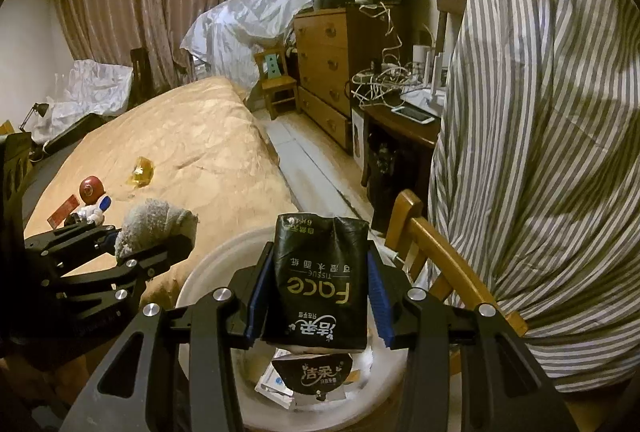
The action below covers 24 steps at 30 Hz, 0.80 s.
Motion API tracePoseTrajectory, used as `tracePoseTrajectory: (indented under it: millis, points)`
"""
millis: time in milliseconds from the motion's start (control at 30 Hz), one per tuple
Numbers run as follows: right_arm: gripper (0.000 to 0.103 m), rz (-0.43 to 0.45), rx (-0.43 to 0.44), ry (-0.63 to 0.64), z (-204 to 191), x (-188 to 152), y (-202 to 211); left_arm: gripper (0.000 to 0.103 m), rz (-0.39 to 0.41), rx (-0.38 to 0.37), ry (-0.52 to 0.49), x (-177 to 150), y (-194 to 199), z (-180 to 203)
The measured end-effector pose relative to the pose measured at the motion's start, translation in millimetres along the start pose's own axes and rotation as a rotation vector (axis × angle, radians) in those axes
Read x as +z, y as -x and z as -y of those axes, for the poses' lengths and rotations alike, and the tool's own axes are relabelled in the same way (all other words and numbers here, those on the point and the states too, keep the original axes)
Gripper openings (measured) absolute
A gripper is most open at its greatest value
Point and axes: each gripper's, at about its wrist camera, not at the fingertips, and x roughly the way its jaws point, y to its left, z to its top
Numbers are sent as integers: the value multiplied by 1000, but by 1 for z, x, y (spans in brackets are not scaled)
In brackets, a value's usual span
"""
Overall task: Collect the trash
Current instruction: 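Open both tools to drop sock and tissue pack into the bucket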
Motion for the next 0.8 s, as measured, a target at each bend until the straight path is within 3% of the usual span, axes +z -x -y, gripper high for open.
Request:
tracePoseTrajectory:
  millis: [800]
  points:
    - [44,-12,1,-9,-3,-3,-6,34,-23,4,9,-2,-6,-1]
